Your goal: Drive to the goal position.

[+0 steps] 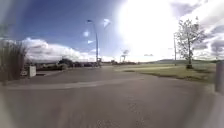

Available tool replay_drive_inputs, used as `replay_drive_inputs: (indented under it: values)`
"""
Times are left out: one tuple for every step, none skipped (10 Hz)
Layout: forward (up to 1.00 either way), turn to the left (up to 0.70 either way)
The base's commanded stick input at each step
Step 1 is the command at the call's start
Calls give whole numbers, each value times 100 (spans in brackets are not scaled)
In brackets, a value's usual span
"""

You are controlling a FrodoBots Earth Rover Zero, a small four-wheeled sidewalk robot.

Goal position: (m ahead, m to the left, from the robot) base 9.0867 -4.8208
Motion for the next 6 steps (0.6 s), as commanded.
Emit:
replay_drive_inputs:
  values:
    - [100,0]
    - [100,0]
    - [100,0]
    - [100,0]
    - [100,0]
    - [100,0]
